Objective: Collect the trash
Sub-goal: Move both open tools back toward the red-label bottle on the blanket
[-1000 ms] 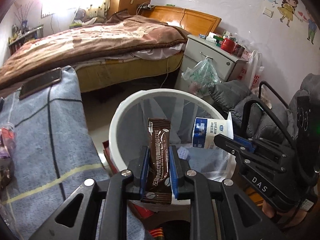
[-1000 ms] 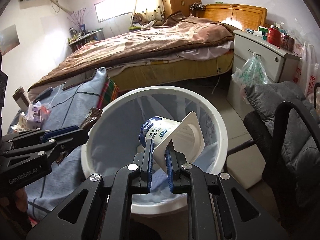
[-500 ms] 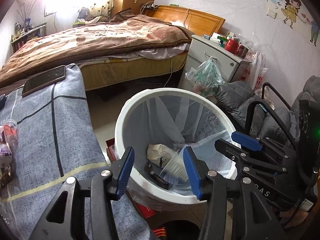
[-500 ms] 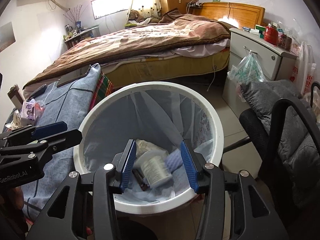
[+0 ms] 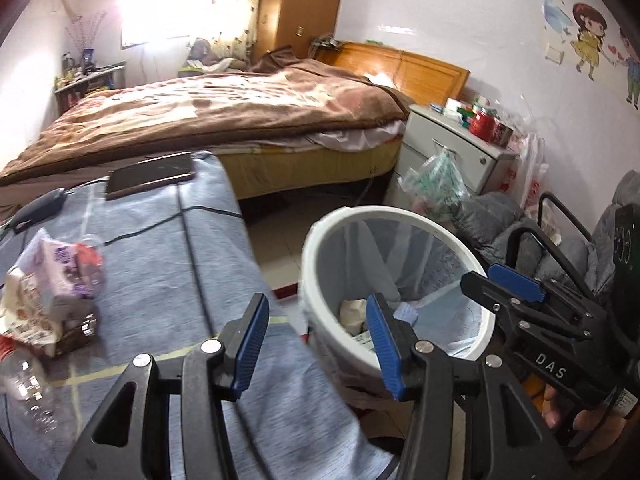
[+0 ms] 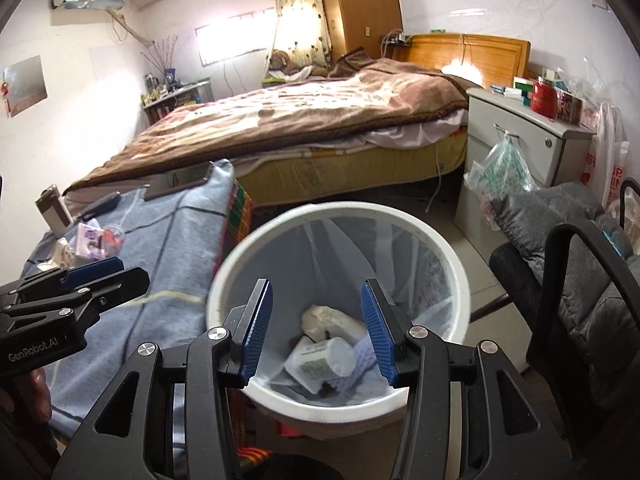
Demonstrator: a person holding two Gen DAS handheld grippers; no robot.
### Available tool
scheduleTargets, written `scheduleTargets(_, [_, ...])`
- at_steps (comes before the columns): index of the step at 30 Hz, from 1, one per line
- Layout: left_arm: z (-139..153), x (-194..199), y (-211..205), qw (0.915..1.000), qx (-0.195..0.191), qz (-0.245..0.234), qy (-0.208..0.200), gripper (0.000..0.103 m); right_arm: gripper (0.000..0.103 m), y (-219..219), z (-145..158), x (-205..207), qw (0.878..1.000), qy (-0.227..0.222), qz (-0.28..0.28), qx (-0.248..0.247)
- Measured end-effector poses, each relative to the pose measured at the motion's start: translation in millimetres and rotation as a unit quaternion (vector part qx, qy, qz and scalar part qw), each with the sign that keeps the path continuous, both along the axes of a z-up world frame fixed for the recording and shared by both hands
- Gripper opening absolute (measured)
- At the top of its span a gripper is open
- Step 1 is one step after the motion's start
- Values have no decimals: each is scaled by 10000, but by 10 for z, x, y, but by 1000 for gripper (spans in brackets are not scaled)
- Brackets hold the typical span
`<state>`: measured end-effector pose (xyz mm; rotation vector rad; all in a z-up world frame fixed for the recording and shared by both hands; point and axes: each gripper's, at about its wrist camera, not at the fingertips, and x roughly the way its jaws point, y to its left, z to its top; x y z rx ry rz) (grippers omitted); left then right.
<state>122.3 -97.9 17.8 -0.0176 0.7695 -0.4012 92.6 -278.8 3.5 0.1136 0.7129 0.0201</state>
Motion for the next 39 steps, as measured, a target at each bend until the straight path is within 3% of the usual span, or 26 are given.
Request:
scheduleTargets(5, [74, -101, 275, 9992, 85, 320, -237, 53, 48, 169, 41, -6, 9999, -111, 98, -64])
scheduleTargets(16, [55, -253, 1009, 9939, 41, 1072, -269, 55, 48, 658, 79, 6, 9981, -265, 550, -43])
scheduleTargets(22, [-21, -316, 1448, 9852, 161, 1687, -240, 65, 49, 932, 74, 36, 9959, -288, 855, 22])
scheduleTargets(26, [-135, -328, 1757, 9738, 382, 2240, -89, 70, 58, 1110, 48, 46, 9943, -263, 1028, 56])
scheduleTargets(31, [-277, -316, 2119, 9589, 401, 2808, 101, 75, 59, 1313, 39, 56, 9914, -271, 1279, 49])
scheduleTargets(39, [-409, -172, 2339, 9576, 100, 2854, 370, 81, 60, 1556, -6, 80, 9885, -150, 1508, -29])
